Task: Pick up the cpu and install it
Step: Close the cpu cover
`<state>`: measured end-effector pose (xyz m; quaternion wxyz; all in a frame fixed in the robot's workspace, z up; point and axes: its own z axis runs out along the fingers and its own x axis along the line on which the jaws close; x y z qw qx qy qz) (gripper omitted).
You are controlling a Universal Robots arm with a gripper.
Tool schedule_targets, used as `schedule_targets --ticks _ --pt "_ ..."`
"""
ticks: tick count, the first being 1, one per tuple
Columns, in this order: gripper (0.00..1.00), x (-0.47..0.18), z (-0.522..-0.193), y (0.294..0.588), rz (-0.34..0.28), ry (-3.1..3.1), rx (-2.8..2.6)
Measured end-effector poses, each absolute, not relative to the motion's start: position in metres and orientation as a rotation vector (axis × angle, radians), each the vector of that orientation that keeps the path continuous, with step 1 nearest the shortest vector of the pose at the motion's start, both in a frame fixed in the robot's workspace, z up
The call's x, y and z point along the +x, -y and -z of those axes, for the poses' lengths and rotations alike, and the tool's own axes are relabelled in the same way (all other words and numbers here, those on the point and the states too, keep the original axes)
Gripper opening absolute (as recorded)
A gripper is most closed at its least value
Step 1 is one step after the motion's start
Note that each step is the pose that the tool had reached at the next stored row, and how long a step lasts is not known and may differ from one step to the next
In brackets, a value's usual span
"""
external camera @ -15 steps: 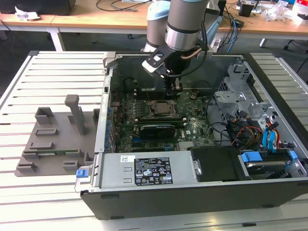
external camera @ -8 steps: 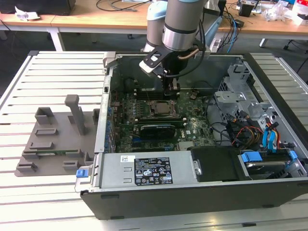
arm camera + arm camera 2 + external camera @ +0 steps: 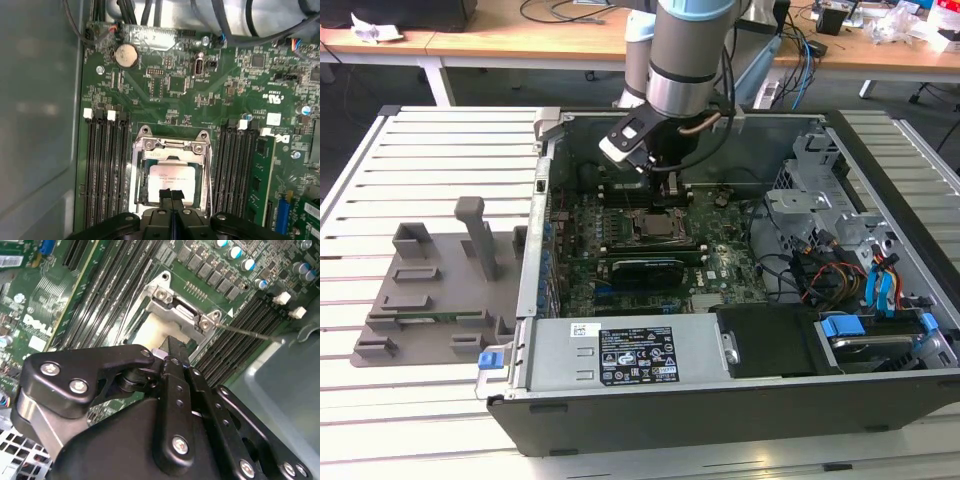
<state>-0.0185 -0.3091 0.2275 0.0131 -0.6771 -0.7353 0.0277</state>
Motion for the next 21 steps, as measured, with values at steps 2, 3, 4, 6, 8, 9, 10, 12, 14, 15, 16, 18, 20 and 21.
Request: schedule_targets --ticks 2,3,4,6,8,9,10,12,14,15,16,18,20,21 --pt "0.11 -0.026 -0.22 0.309 -0.086 2.291 -2.11" --pt "0.11 -0.028 -0.218 0.309 -0.086 2.291 -2.109" --pt "0.11 -0.031 -0.215 0.309 -0.086 2.291 -2.11" --pt "0.11 -0.034 -0.212 0.309 -0.086 2.291 -2.109" --pt "0.11 -0.036 -0.209 0.309 -0.086 2.291 -2.11" --pt "0.11 -0.037 -0.208 0.309 -0.086 2.291 -2.11" --pt "0.11 -0.038 -0.207 0.309 -0.086 2.291 -2.11" --pt "0.11 -0.038 -0.206 0.309 -0.086 2.291 -2.109" --pt "0.11 -0.036 -0.206 0.309 -0.086 2.291 -2.11" --pt "0.11 -0.033 -0.206 0.309 -0.086 2.291 -2.11" --pt "0.11 -0.03 -0.206 0.309 -0.086 2.291 -2.109" --pt "0.11 -0.03 -0.206 0.309 -0.085 2.291 -2.11" --pt "0.11 -0.028 -0.212 0.309 -0.086 2.291 -2.11" --pt "0.11 -0.027 -0.212 0.309 -0.086 2.291 -2.11"
